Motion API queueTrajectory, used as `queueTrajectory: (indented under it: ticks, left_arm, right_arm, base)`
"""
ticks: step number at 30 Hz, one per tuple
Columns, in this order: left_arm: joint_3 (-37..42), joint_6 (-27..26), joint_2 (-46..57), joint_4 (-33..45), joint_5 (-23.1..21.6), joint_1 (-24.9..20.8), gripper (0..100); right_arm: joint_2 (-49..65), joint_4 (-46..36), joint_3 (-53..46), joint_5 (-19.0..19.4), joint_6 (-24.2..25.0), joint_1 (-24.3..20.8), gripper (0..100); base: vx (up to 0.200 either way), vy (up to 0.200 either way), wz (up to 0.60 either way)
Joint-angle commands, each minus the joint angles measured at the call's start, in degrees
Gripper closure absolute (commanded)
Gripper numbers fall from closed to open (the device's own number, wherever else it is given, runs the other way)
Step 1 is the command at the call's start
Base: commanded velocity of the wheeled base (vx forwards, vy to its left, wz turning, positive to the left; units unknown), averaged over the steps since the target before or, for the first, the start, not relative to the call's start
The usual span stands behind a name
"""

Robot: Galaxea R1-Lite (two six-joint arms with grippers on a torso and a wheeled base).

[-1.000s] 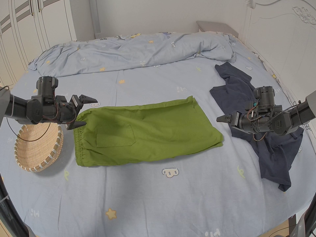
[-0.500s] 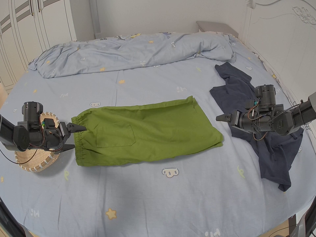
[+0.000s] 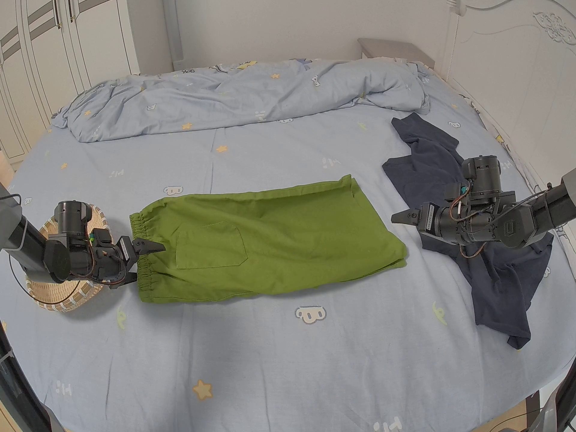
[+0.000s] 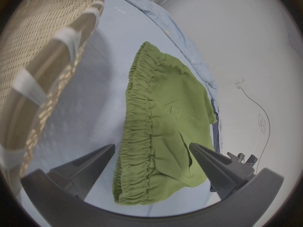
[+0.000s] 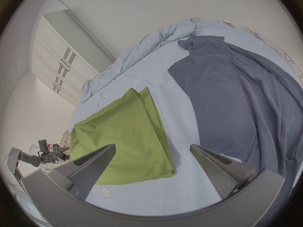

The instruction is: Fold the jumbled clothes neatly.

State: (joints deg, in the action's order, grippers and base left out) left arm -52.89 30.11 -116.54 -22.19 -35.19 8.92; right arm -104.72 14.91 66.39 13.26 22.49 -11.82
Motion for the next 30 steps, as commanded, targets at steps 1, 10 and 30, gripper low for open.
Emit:
queueTrajectory:
  ticks: [1,10,30]
  left_arm:
    - [-1.1,0.0,-2.3,0.0,-0.1,-0.5,0]
    - [-4.1,0.7,-4.7,-0.1,-0.2,-2.4,0]
    - [-3.7,1.4,-0.1,0.0,0.0,-2.5,100]
  right_arm:
    - [0.0,0.0,0.0,-0.1,0.0,0.0,0]
    - [0.0,0.1,0.1,-0.1,0.0,0.0,0]
    - [-0.3,-6.3,3.7,0.4,0.4,1.0,0]
  base:
    - [0.0,0.0,0.0]
    - [0.0,0.0,0.0]
    - [0.0,0.0,0.0]
